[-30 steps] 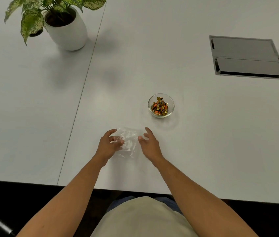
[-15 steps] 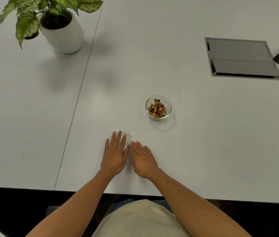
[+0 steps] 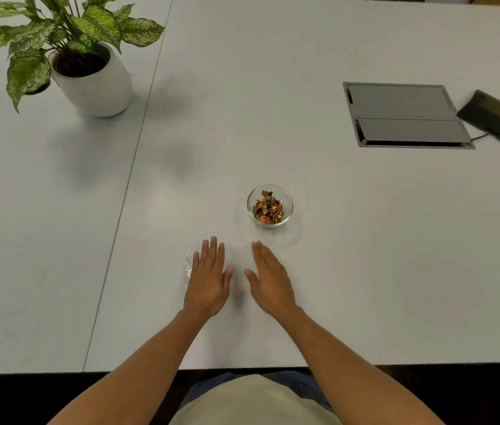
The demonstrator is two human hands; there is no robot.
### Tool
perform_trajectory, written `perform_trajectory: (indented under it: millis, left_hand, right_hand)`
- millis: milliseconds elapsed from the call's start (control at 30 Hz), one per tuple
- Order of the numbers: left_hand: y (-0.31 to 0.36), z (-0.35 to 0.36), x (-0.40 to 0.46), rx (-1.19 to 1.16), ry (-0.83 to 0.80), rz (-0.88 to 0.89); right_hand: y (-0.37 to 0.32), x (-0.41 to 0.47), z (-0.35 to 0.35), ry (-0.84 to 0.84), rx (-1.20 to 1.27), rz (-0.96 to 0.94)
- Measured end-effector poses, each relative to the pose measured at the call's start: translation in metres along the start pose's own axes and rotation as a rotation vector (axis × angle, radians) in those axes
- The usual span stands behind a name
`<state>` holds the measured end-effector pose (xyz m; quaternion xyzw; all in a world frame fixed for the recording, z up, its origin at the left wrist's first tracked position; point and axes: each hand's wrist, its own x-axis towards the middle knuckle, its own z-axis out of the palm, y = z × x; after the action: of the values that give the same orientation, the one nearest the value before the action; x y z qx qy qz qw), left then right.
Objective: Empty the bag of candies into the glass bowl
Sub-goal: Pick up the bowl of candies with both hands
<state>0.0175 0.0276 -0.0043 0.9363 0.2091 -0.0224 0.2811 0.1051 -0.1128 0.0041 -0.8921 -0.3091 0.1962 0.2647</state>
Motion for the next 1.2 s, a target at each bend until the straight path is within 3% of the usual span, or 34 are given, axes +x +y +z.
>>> perform_trajectory:
  millis: [167, 233, 400, 500, 633, 900, 1200]
  left_hand:
    - [0.036, -0.013, 0.055, -0.419, -0.027, -0.188]
    - [0.045, -0.016, 0.077, -0.517, -0.045, -0.247]
    - [0.052, -0.019, 0.120, -0.745, -0.152, -0.280]
    - [0.052, -0.015, 0.134, -0.827, -0.188, -0.208]
    - [0.046, -0.005, 0.144, -0.907, -0.113, -0.241]
    - [0.039, -0.003, 0.170, -0.858, -0.017, -0.261]
    - [0.032, -0.044, 0.296, -0.888, 0.024, -0.157]
  right_hand:
    - [0.025, 0.034, -0.046, 0.243, 0.513, 0.387]
    - [0.037, 0.050, -0.062, 0.231, 0.742, 0.496]
    - [0.059, 0.086, -0.083, 0.070, 0.987, 0.485]
    - [0.063, 0.102, -0.086, 0.005, 0.981, 0.437]
    - [0.067, 0.109, -0.080, -0.001, 0.841, 0.337]
    - [0.063, 0.139, -0.073, 0.028, 0.878, 0.265]
    - [0.059, 0.260, -0.111, 0.070, 0.875, 0.175]
